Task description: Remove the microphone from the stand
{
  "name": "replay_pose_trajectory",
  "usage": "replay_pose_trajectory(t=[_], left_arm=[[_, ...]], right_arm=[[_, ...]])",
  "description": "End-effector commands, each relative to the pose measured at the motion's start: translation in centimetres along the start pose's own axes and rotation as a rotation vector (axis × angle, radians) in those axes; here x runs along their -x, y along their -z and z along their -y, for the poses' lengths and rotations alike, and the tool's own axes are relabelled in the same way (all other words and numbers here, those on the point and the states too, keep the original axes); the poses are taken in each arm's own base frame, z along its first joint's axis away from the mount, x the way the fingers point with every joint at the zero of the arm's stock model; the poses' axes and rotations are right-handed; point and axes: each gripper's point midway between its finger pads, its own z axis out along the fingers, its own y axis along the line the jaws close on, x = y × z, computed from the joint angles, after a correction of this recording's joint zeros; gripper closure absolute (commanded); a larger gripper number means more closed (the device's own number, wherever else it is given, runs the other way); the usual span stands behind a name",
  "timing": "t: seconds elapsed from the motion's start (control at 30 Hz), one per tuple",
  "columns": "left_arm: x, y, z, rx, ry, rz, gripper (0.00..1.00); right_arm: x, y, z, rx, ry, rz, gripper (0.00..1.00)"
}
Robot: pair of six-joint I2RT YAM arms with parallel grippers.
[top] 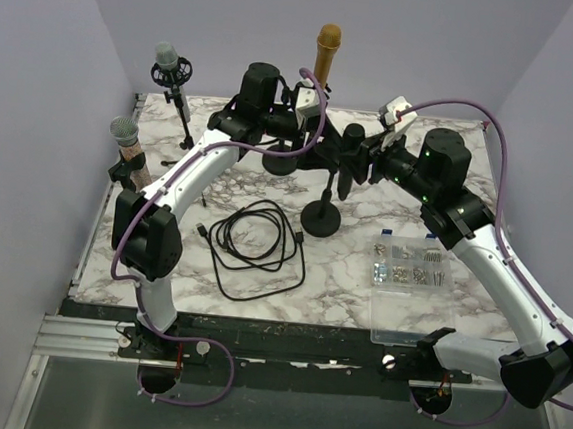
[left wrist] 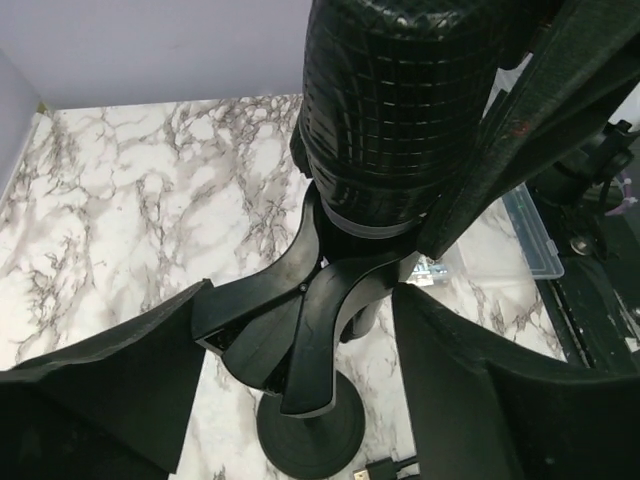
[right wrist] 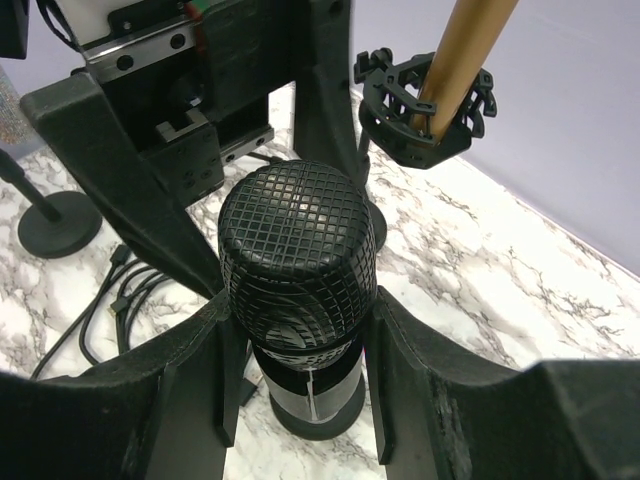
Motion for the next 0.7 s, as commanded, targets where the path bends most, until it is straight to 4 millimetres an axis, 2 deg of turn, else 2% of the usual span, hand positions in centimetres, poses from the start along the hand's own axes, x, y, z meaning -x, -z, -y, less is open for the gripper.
replay_pose_trajectory(t=[0.0,0.07,0.17,0.4,0.57,0.67], left_arm=[[0.9,-0.3,0.9,-0.051,-0.057,0.027,0.41],[1.0,-0.2,0.8,-0.022,-0.08,0.035,0.59],[1.1,0.1,0.3,0.03,-0.089,0.014,1.0],[1.0,0.7,0.4,0.115,-0.055,0.017,1.0],[0.4,0.8,0.7,0.137,-0.025,0.018,1.0],[0.3,0.8,0.7,0.142,-0.009,0.008,1.0]], right_arm=[[0.9,-0.1,-1.1,0.059,0.014,0.021,0.99],[0.8,-0.2,-0.8,0.04,0.015,0.021,0.99],[1.2,-0.3,0.3,-0.02,0.011,0.037,0.99],[2.6,-0.5,1.4,-0.086,-0.005,0.103,0.99],[5.5,-0.9,1.6,-0.083,-0.007,0.149,0.99],[8.4,-0.4,1.8,-0.092,-0.005,0.197,0.99]])
